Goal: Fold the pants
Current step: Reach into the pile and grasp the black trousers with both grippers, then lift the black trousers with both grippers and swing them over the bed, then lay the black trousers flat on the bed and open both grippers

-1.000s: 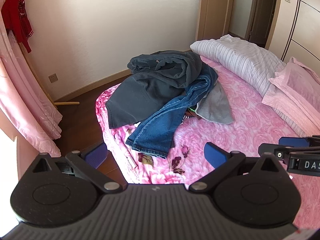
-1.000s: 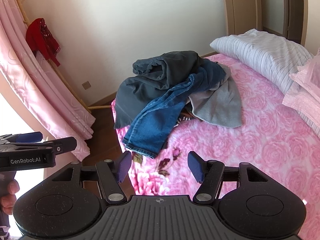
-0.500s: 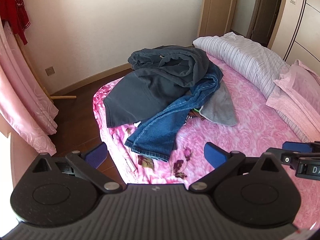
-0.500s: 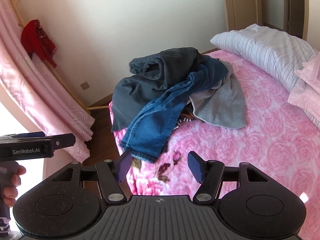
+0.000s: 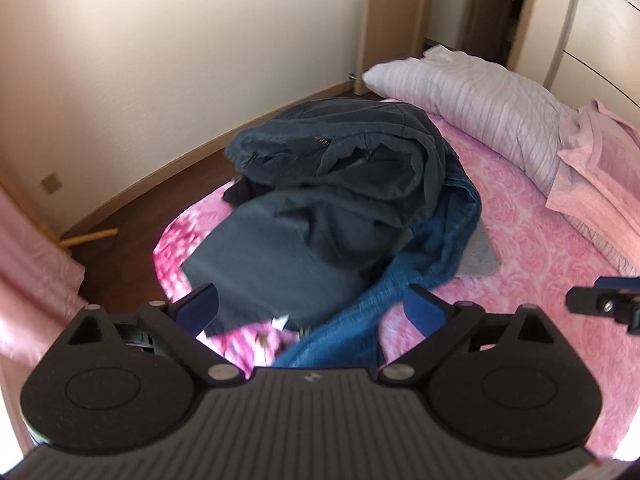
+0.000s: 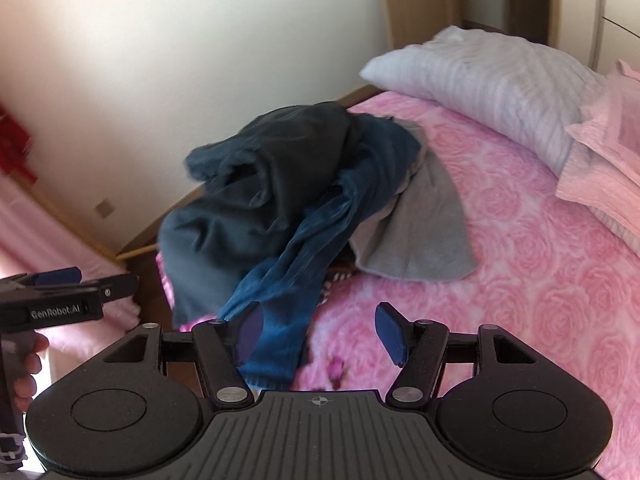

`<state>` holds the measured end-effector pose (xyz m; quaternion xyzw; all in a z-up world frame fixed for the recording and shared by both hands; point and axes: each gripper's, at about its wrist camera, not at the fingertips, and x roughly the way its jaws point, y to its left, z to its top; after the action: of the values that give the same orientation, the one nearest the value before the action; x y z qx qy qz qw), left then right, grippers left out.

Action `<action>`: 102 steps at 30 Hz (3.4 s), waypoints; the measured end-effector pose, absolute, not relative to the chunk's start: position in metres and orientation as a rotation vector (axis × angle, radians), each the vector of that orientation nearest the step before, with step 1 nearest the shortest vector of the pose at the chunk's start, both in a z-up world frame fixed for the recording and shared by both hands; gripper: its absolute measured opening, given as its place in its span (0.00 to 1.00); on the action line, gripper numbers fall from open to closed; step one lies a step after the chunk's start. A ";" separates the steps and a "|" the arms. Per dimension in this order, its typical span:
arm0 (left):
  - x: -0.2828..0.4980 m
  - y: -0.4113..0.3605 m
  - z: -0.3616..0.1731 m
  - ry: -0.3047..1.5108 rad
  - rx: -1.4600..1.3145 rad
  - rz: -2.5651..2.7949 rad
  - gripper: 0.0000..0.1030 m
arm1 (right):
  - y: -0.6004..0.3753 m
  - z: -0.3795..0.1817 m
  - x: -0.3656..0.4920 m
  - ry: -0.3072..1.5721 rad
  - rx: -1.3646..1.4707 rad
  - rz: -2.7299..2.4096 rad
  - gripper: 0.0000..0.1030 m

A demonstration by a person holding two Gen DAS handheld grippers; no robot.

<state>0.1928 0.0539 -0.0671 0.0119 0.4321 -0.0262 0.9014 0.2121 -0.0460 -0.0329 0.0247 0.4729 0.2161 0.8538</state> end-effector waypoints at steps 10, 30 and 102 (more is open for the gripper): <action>0.287 0.042 -0.119 0.841 0.222 -0.266 0.94 | -0.053 -0.047 0.265 1.059 0.145 0.236 0.57; 0.360 0.084 -0.159 0.904 0.139 -0.550 0.23 | -0.001 -0.069 0.332 1.040 0.158 0.304 0.57; -0.029 -0.235 -0.096 1.020 0.573 -0.932 0.49 | -0.362 -0.068 -0.171 1.049 0.499 -0.337 0.50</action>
<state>-0.0291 -0.2348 -0.0956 0.2607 0.4638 -0.4236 0.7331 -0.1712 -0.3624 -0.0676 0.2344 0.4932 -0.1584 0.8226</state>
